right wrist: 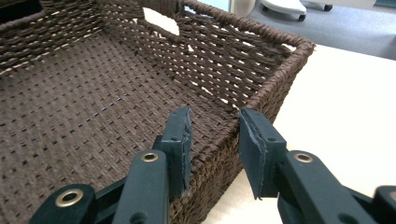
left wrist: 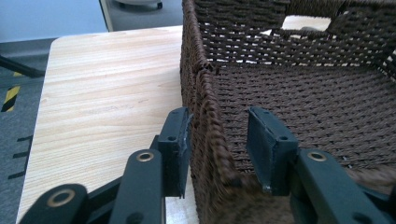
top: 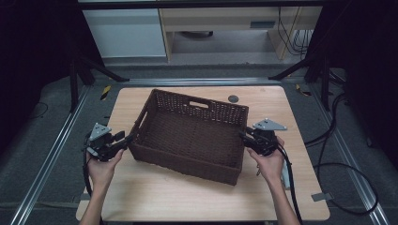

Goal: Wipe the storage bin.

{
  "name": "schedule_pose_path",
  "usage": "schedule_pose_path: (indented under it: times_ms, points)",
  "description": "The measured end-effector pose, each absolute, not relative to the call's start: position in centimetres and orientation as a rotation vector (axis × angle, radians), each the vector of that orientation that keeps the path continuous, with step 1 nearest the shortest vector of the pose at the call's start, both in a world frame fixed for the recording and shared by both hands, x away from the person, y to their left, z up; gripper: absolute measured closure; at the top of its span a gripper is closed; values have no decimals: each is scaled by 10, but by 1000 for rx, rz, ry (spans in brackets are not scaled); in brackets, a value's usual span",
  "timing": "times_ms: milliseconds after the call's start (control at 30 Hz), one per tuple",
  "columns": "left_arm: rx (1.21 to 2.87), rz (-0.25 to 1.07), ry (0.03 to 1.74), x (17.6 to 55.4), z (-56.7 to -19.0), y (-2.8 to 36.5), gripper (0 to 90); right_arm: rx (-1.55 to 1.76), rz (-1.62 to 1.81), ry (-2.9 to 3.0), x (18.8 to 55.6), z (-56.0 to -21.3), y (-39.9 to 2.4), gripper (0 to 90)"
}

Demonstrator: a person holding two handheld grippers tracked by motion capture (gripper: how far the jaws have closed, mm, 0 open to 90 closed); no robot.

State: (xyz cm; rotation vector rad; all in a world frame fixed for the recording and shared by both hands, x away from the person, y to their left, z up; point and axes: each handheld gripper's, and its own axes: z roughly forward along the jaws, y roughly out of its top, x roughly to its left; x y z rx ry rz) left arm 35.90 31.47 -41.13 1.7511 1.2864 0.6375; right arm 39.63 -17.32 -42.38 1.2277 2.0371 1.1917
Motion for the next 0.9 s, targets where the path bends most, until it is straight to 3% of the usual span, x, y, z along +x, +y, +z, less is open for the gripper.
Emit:
schedule_pose_path:
  times_ms: [200,300,333,533,733,900]
  points:
    - [1760,658,1310,361,-413,312,611,1239,1179,2061,385,-420,-174,631]
    - [1758,660,1321,365,-415,311,667,1225,1180,2070,388,-416,-175,643]
    - [1760,657,1321,366,-416,311,724,1218,1180,2054,389,-415,-175,626]
    - [1794,681,1330,377,-419,305,809,1211,1181,1997,402,-415,-180,603]
    - [1804,693,1325,381,-421,305,780,1223,1195,2002,412,-422,-182,623]
    - [1766,687,1331,376,-417,310,646,1230,1189,2016,410,-422,-181,699]
